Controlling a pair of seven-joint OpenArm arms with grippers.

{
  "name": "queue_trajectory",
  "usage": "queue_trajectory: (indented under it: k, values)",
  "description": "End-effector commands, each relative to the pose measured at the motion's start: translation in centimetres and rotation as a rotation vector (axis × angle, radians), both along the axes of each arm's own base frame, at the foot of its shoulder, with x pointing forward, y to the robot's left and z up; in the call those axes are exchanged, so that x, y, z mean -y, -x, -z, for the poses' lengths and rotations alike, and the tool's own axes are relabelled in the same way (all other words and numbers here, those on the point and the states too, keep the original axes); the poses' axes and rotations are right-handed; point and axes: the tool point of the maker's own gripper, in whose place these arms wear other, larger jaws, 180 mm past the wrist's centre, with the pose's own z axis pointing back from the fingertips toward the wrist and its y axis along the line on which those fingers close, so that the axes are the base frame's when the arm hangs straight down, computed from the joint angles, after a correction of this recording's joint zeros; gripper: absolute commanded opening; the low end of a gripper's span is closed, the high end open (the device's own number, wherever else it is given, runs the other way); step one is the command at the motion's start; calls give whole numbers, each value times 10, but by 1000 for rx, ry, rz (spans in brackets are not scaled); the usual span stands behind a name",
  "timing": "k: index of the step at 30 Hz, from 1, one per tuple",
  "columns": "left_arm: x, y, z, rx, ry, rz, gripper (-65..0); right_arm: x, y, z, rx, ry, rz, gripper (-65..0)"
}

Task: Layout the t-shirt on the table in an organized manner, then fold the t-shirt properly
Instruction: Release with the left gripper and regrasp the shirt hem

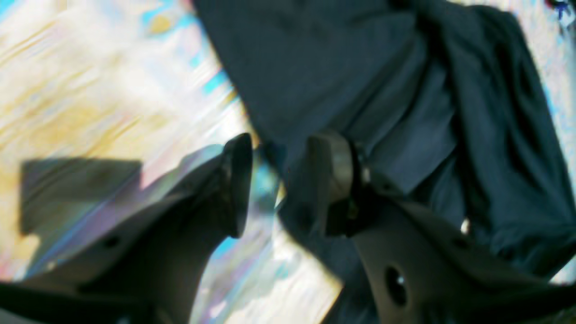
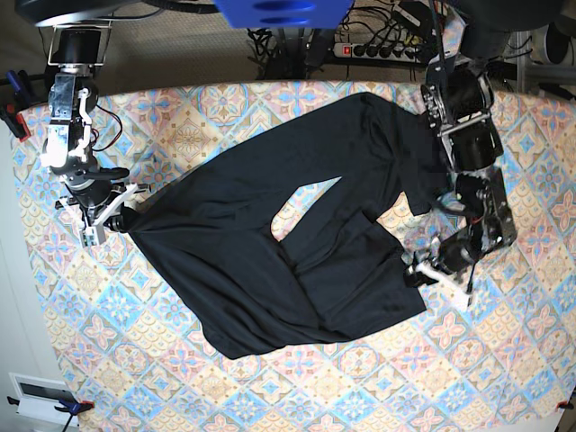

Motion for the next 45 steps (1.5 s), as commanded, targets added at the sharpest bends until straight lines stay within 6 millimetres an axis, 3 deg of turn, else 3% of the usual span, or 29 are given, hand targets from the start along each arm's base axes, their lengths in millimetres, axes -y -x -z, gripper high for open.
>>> queue_trajectory:
  k: [1,7,12,18,21,28,33,45]
  values:
    - [-3,-24,-25,79,19,-25,-416,5,-10,-18,56,14,-4,-650]
    - [27,-45,-5,67,63,-47,-416,4,-10,-19,59,14,-4,-650]
    - [35,-41,14,35,62,-70,-416,4,-11,-19,61,14,-4,-650]
    - [13,-38,19,6,48,-142,-416,4,-11,-19,61,14,-4,-650]
    - [9,-42,11,28,104,-176,-416,4,-11,-20,62,14,-4,-650]
    - [-31,-41,-6,49,194,-259,-416,4,-11,-19,61,12,-5,-650]
    - [-30,-38,0,31,152,-239,-416,4,-11,-19,61,12,-5,-650]
    - [59,-36,22,-31,151,-97,-420,3,-10,-20,63,12,-9,-650]
